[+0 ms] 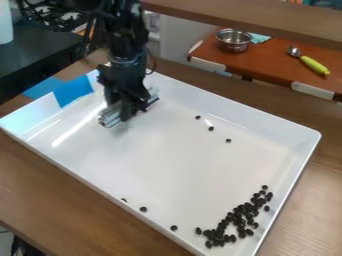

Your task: Sweep into pile

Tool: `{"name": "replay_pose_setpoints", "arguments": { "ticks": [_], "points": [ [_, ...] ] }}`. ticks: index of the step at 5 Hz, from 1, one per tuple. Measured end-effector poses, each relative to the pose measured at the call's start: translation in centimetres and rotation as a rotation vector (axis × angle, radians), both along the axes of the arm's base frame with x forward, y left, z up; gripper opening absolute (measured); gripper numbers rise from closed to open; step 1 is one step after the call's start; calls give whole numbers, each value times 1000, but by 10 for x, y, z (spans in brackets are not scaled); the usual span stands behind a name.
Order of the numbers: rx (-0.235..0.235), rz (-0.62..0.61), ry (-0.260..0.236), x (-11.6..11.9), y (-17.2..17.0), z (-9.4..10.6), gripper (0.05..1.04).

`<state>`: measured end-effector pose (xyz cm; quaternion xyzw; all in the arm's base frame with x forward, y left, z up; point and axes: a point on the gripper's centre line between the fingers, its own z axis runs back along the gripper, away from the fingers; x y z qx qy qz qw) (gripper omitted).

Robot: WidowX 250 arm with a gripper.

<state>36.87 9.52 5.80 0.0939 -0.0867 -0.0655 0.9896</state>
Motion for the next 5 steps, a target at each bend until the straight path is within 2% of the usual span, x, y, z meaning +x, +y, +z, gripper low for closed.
{"name": "replay_pose_setpoints", "arguments": {
  "ticks": [1, 3, 5],
  "points": [
    [14, -32, 16, 3, -10, -6, 387],
    [66, -86, -14, 15, -35, -13, 387],
    [76, -169, -27, 10, -66, -16, 387]
  ]
}}
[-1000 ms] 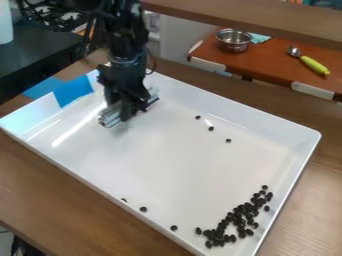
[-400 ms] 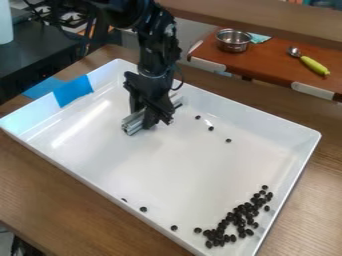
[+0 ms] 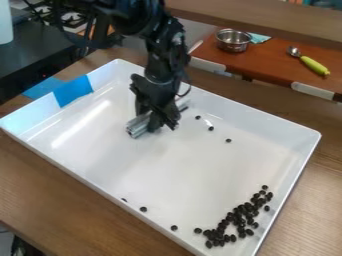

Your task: Sweep into pile

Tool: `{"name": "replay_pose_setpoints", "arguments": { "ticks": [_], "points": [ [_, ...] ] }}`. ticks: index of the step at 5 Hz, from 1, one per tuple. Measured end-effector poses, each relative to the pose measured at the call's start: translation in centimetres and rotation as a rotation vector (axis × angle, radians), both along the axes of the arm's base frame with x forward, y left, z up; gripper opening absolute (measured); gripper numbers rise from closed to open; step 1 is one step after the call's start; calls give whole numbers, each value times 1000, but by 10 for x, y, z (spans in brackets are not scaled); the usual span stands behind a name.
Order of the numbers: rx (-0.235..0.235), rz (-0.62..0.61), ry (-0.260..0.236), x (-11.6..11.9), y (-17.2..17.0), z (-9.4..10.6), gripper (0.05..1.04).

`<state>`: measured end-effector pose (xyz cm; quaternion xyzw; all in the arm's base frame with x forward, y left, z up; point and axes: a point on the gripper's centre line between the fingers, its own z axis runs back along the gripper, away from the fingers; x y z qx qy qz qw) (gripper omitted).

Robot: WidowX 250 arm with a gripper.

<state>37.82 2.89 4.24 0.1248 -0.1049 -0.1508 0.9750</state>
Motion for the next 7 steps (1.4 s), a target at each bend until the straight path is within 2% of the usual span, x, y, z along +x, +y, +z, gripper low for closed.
{"name": "replay_pose_setpoints", "arguments": {
  "ticks": [2, 4, 6, 7],
  "points": [
    [-33, -89, 14, -14, -41, 1, 387],
    [-16, -198, 10, -17, -70, 0, 387],
    [3, -334, -14, -21, -81, 0, 387],
    [0, -404, -29, -31, -87, 0, 387]
  ]
}}
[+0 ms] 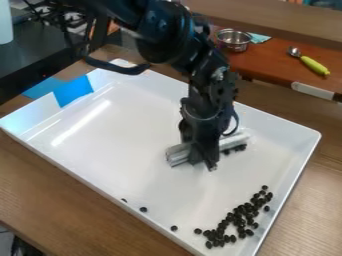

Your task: Sweep into pile

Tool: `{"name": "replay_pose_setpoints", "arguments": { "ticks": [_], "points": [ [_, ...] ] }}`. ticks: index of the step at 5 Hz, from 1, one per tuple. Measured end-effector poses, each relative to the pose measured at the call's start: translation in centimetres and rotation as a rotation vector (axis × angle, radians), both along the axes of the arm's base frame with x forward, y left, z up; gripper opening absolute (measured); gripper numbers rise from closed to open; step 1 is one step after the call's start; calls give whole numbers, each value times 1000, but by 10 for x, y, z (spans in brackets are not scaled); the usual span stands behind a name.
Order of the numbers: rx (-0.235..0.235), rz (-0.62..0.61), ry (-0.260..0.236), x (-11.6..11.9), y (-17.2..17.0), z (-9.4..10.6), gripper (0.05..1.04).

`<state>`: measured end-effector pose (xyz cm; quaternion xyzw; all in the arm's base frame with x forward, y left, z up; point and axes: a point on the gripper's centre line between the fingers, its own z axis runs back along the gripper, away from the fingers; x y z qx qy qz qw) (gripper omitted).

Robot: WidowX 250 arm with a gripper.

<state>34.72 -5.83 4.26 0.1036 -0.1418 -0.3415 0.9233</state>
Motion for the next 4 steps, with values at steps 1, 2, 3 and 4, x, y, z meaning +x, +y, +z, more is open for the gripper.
{"name": "replay_pose_setpoints", "arguments": {
  "ticks": [1, 2, 3, 4],
  "points": [
    [-6, -48, 2, -12, -5, 1, 387],
    [-7, -88, -5, -21, -7, 1, 387],
    [-10, -96, 0, -28, -8, 1, 387],
    [-14, -116, 13, -39, -11, 1, 387]
  ]
}}
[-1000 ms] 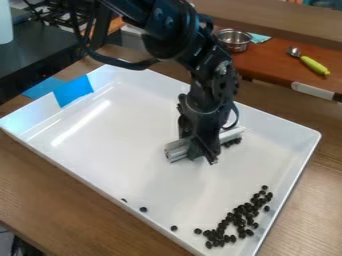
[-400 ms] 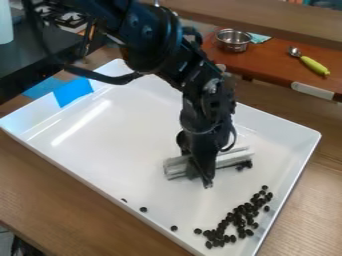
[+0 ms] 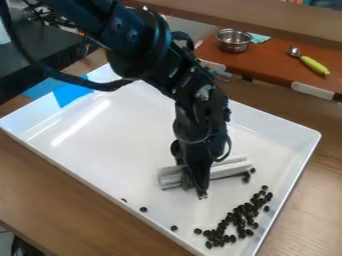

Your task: Sweep into pile

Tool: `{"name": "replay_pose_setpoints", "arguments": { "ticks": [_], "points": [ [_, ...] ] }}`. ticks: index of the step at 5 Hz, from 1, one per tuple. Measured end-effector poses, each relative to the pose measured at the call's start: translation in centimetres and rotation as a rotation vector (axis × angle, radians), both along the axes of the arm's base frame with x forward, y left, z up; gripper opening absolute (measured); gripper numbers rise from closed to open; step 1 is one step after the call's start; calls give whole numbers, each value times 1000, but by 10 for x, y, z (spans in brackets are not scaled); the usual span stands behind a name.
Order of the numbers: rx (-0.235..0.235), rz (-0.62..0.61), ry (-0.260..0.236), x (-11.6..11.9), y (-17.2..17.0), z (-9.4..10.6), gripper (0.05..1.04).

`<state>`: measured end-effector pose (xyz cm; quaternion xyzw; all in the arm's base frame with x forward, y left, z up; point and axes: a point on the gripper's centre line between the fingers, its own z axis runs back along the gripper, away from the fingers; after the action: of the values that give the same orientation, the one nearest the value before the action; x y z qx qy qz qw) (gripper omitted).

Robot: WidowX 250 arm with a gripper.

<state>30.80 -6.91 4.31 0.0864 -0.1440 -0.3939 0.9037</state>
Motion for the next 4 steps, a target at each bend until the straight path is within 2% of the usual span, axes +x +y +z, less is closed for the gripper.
{"name": "replay_pose_setpoints", "arguments": {
  "ticks": [4],
  "points": [
    [-19, -40, 51, -34, -9, 0, 387]
  ]
}}
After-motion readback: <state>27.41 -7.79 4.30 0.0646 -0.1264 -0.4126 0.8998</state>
